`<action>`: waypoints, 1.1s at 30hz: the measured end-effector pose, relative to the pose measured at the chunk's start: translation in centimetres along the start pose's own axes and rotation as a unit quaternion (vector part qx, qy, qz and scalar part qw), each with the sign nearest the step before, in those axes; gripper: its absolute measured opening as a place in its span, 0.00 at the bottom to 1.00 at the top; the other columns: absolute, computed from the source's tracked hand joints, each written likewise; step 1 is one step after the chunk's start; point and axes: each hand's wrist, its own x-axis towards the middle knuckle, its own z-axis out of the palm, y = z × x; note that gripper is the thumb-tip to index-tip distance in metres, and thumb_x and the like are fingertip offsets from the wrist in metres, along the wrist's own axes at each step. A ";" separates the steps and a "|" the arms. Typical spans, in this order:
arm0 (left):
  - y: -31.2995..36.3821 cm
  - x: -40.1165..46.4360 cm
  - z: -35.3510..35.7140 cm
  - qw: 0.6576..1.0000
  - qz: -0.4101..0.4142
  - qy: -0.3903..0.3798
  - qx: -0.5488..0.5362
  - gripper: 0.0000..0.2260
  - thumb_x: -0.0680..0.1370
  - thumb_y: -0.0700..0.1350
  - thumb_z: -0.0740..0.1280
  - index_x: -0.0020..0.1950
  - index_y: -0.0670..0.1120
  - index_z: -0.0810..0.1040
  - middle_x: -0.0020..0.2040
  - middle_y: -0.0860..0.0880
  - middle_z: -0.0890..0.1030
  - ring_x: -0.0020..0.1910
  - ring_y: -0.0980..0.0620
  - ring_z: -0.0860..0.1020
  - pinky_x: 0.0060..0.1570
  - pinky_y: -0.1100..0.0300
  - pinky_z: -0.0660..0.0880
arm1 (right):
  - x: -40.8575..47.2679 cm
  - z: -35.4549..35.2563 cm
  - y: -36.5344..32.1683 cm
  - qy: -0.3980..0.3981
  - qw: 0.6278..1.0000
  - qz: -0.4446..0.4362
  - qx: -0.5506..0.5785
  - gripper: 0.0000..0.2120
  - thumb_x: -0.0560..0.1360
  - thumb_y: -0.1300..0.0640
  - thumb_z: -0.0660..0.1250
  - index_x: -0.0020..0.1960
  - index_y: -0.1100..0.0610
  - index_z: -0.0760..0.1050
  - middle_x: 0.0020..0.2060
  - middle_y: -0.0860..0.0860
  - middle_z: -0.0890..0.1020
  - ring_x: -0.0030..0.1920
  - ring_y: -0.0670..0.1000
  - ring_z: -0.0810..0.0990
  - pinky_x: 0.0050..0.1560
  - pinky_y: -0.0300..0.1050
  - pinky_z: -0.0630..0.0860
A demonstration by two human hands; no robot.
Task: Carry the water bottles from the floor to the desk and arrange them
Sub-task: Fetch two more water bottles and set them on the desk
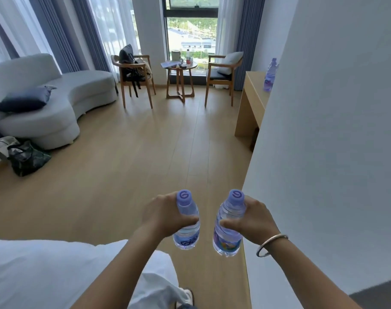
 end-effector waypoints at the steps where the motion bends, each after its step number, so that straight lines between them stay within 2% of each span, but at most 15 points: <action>1: -0.2 2.3 -0.2 1.000 0.003 -0.004 -0.007 0.16 0.61 0.64 0.68 0.34 0.54 0.70 0.31 0.55 0.75 0.33 0.53 0.75 0.29 0.63 0.64 | 2.1 0.1 -0.1 0.008 1.000 0.007 0.004 0.11 0.60 0.51 0.75 0.34 0.50 0.73 0.29 0.44 0.77 0.33 0.49 0.76 0.35 0.42 0.73; 6: -1.5 14.0 -1.7 0.999 0.030 -0.008 -0.019 0.17 0.60 0.64 0.67 0.31 0.53 0.67 0.28 0.55 0.73 0.30 0.54 0.73 0.28 0.63 0.63 | 12.3 0.0 -1.3 0.040 0.999 0.028 0.013 0.13 0.59 0.51 0.75 0.31 0.49 0.70 0.26 0.44 0.74 0.30 0.46 0.74 0.33 0.38 0.70; 9: -2.3 20.4 -2.2 0.999 0.046 0.002 -0.015 0.18 0.60 0.63 0.70 0.29 0.54 0.65 0.25 0.55 0.71 0.27 0.59 0.69 0.26 0.64 0.61 | 17.7 -0.1 -1.6 0.067 0.997 0.040 0.028 0.11 0.59 0.50 0.74 0.37 0.52 0.75 0.31 0.47 0.79 0.34 0.49 0.78 0.36 0.42 0.75; 11: -2.4 24.0 -2.2 0.999 0.052 -0.004 -0.008 0.18 0.61 0.62 0.71 0.29 0.55 0.64 0.25 0.56 0.71 0.27 0.59 0.69 0.26 0.64 0.60 | 20.8 -0.2 -1.4 0.074 0.996 0.044 0.030 0.11 0.59 0.50 0.74 0.38 0.50 0.75 0.32 0.46 0.79 0.35 0.48 0.78 0.37 0.41 0.75; 14: -2.5 29.1 -1.5 0.998 0.055 -0.011 -0.014 0.18 0.61 0.63 0.71 0.30 0.54 0.65 0.26 0.56 0.72 0.27 0.59 0.69 0.26 0.64 0.60 | 25.5 -0.4 -0.8 0.079 0.995 0.053 0.030 0.12 0.59 0.50 0.75 0.34 0.46 0.71 0.29 0.43 0.76 0.33 0.45 0.76 0.36 0.39 0.73; 22: -1.1 44.6 0.9 0.997 0.066 -0.021 -0.016 0.18 0.61 0.63 0.71 0.29 0.55 0.65 0.26 0.56 0.71 0.28 0.58 0.69 0.26 0.64 0.60 | 40.9 -2.2 2.2 0.077 0.994 0.061 0.038 0.12 0.59 0.50 0.76 0.37 0.51 0.74 0.33 0.49 0.79 0.38 0.52 0.79 0.41 0.48 0.78; 27: 0.7 55.1 1.5 0.997 0.070 -0.014 -0.013 0.19 0.62 0.62 0.71 0.29 0.53 0.64 0.26 0.56 0.70 0.26 0.59 0.67 0.25 0.64 0.60 | 52.0 -4.5 3.6 0.073 0.995 0.052 0.032 0.13 0.60 0.49 0.76 0.37 0.48 0.72 0.33 0.47 0.78 0.38 0.51 0.78 0.41 0.48 0.77; 33: 2.0 65.6 2.2 0.998 0.063 -0.002 -0.018 0.19 0.61 0.61 0.72 0.27 0.54 0.63 0.24 0.56 0.69 0.25 0.60 0.67 0.25 0.64 0.58 | 62.1 -6.6 5.1 0.075 0.993 0.068 0.061 0.12 0.59 0.51 0.75 0.38 0.50 0.74 0.34 0.49 0.80 0.39 0.52 0.79 0.42 0.50 0.78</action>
